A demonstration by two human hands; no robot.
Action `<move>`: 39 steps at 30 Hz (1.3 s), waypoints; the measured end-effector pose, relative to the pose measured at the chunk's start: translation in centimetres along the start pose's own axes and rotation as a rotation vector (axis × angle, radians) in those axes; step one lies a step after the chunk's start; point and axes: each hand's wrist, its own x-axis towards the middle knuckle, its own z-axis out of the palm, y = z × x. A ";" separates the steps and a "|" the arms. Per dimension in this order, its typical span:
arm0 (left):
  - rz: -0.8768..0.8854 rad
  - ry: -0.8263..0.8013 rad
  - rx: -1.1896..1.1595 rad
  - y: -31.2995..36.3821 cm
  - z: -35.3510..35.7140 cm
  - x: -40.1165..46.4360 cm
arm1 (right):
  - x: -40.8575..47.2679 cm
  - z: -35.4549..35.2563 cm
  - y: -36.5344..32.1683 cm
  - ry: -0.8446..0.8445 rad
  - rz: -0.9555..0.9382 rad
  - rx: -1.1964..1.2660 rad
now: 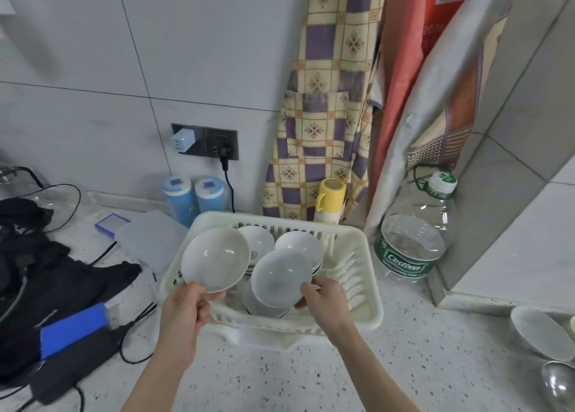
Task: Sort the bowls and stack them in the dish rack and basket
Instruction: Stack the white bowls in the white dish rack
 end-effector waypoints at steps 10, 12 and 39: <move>0.016 -0.027 0.152 1.1 0.6 3.5 | 0.8 3.4 0.2 0.052 0.027 -0.227; 0.036 -0.021 0.206 1.0 1.2 3.8 | 0.8 3.5 0.1 0.046 0.036 -0.246; -0.019 -0.084 0.372 0.4 1.6 5.2 | 2.1 4.0 0.1 -0.073 0.256 -0.382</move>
